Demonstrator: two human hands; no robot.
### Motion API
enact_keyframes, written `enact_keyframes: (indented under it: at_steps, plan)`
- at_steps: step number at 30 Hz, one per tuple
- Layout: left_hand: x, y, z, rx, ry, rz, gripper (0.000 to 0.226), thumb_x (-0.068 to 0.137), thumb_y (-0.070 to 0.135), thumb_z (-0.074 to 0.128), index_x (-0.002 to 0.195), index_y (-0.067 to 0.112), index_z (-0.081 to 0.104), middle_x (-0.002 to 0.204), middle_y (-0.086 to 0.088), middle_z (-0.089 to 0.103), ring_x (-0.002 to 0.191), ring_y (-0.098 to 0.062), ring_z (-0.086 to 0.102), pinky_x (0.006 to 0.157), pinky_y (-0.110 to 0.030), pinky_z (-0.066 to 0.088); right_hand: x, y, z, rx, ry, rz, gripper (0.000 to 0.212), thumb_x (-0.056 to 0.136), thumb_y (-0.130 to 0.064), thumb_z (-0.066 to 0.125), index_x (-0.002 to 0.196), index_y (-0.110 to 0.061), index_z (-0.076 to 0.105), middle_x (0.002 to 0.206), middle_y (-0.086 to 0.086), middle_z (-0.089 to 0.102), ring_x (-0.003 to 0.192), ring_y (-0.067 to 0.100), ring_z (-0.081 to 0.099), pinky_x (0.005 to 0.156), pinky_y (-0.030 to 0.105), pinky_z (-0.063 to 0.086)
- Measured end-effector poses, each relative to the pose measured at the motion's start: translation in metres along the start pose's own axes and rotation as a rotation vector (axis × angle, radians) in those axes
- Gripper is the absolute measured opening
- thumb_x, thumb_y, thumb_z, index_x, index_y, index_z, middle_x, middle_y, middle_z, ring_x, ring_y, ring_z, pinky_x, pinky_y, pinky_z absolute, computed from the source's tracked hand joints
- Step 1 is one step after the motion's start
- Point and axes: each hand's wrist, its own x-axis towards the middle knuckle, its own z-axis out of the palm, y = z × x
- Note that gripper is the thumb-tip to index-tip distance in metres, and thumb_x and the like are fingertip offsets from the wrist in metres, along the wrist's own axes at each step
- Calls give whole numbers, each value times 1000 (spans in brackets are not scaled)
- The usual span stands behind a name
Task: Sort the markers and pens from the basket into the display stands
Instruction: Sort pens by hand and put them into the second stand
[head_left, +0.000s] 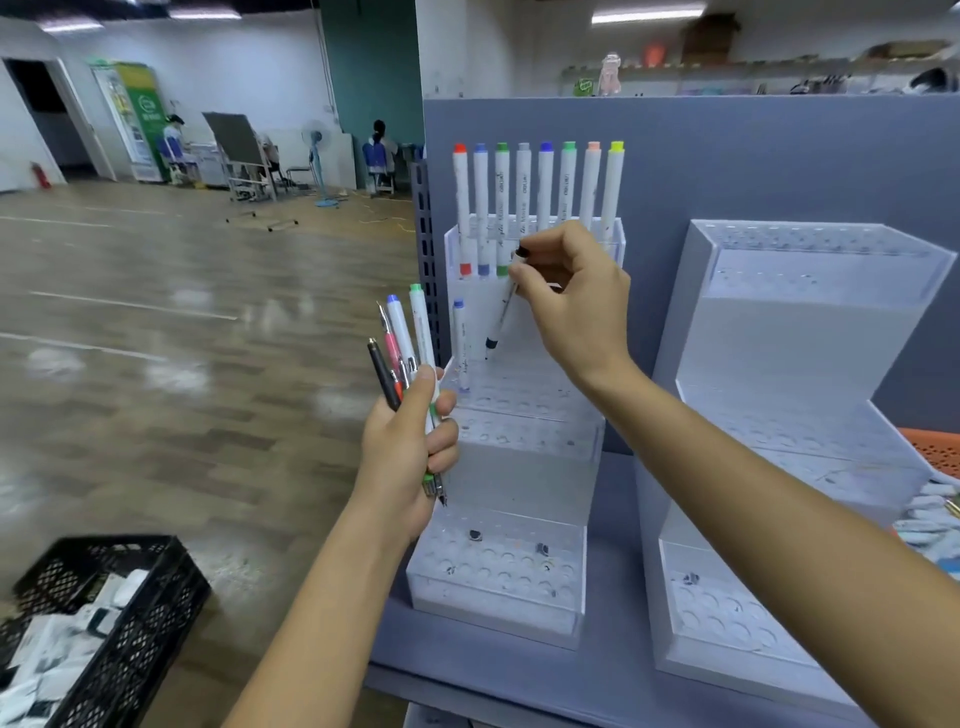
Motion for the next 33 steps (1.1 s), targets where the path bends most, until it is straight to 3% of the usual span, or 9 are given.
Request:
enact_keyframes:
  at_steps: [3, 7, 13, 18, 21, 25, 30, 33]
  plan:
    - [5, 2, -1, 43, -10, 9, 13, 99, 24, 49, 89, 17, 46, 62, 6, 45, 40, -3, 21, 34, -14, 18, 1, 4, 8, -15, -39, 0, 11, 84, -6, 68, 93, -8, 63, 79, -15, 62, 75, -1, 62, 73, 20, 55]
    - [7, 2, 2, 155, -4, 39, 18, 98, 25, 51, 82, 18, 45, 61, 6, 48, 41, -4, 23, 36, -15, 20, -1, 9, 16, -162, -114, -102, 11, 84, -10, 70, 92, -8, 62, 77, -14, 59, 71, -1, 60, 74, 21, 53]
    - [9, 0, 1, 210, 9, 63, 16, 97, 24, 51, 84, 16, 47, 64, 4, 49, 41, -6, 25, 36, -16, 21, -3, 15, 25, -480, -236, -271, 16, 84, -17, 69, 89, -6, 59, 79, 4, 64, 71, 23, 60, 66, 43, 51]
    - [11, -3, 1, 226, 7, 84, 17, 97, 24, 51, 86, 12, 47, 64, 3, 52, 40, -6, 25, 36, -17, 21, -7, 18, 26, -608, -306, -262, 14, 92, -19, 59, 97, -8, 65, 91, 7, 64, 79, 27, 61, 69, 42, 50]
    - [11, -5, 0, 236, 8, 98, 18, 97, 24, 51, 87, 10, 48, 64, 4, 54, 40, -7, 25, 37, -17, 22, -7, 13, 20, -511, -300, -205, 20, 94, -16, 53, 106, -10, 68, 94, 4, 69, 85, 22, 64, 77, 42, 51]
    - [12, -7, -2, 295, -27, 114, 19, 96, 27, 53, 88, 9, 51, 66, 4, 56, 41, -8, 26, 38, -19, 22, -13, -2, 10, -72, -311, 49, 29, 96, -26, 53, 122, -18, 58, 86, -1, 70, 81, 14, 67, 78, 39, 55]
    - [14, -3, -8, 383, -96, 92, 16, 95, 31, 54, 91, 16, 56, 68, 6, 62, 42, -8, 32, 40, -19, 26, -13, -12, 7, 85, -359, 143, 23, 86, -7, 66, 107, -16, 61, 88, 7, 66, 76, 19, 68, 71, 30, 58]
    - [15, -2, -8, 355, -61, 69, 19, 96, 33, 52, 92, 15, 57, 71, 4, 67, 40, -7, 34, 38, -17, 27, -4, -16, 3, 215, -238, 209, 20, 86, 0, 63, 102, -11, 57, 89, 11, 64, 80, 23, 67, 70, 30, 58]
